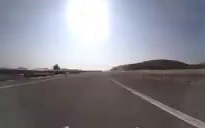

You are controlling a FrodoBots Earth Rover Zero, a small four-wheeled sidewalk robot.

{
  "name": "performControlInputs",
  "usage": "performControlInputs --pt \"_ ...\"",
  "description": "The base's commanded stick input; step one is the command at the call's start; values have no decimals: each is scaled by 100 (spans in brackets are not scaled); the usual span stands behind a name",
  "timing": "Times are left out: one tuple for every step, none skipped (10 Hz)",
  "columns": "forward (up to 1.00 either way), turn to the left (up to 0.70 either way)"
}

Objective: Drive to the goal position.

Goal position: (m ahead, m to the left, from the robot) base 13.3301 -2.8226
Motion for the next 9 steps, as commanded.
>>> performControlInputs --pt "100 2" --pt "100 2" --pt "100 3" --pt "100 3" --pt "100 4" --pt "100 24" --pt "100 33" --pt "100 25" --pt "100 6"
